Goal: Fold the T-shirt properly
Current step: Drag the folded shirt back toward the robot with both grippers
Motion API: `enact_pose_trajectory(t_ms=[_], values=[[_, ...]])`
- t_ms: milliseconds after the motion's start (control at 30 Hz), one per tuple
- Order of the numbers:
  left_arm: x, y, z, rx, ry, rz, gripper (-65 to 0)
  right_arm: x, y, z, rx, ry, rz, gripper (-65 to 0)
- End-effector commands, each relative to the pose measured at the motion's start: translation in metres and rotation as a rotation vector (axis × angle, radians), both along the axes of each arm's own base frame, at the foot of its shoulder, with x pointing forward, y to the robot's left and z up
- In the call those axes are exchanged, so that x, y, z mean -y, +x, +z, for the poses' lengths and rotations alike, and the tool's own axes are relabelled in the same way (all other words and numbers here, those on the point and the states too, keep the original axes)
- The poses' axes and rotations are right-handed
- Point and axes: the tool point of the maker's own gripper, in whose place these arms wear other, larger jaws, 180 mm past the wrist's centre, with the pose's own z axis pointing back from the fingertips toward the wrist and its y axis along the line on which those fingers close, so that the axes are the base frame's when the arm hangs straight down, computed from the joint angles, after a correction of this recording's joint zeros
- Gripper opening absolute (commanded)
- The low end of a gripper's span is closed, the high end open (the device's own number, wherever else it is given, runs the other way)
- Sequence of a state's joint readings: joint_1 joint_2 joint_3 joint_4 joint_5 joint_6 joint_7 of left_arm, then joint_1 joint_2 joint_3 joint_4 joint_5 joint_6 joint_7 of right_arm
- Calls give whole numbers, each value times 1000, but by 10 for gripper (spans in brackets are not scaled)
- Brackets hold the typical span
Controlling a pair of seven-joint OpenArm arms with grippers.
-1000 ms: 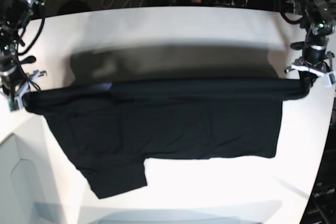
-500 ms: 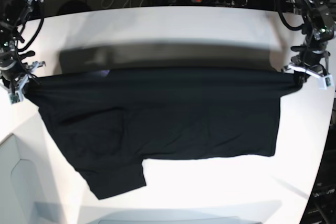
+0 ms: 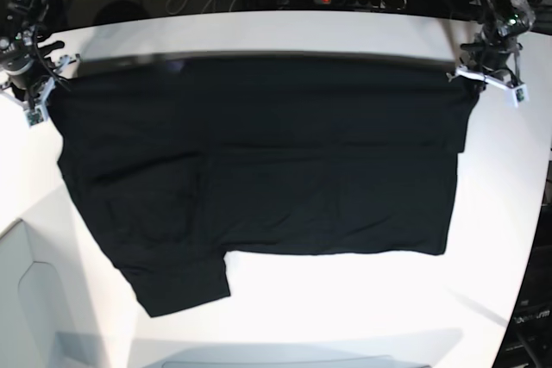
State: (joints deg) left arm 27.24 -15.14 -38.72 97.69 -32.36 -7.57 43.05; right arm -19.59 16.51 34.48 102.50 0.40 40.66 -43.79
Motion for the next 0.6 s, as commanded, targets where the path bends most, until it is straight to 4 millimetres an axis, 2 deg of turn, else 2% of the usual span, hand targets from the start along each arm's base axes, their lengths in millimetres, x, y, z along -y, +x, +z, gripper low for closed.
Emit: enact_pose_trajectory(t_ms=[0,333,567], values=[[-8,-3,6,9,32,9,-650,11,2,11,18,-42,-3,-650],[-6,-47,-12,-100,29,9,-650,14,-13,1,-31,-44,-6,-650],[-7,-58,-14,-128,34,7,-650,12,-33,-9,-82,-37,-8,-650]])
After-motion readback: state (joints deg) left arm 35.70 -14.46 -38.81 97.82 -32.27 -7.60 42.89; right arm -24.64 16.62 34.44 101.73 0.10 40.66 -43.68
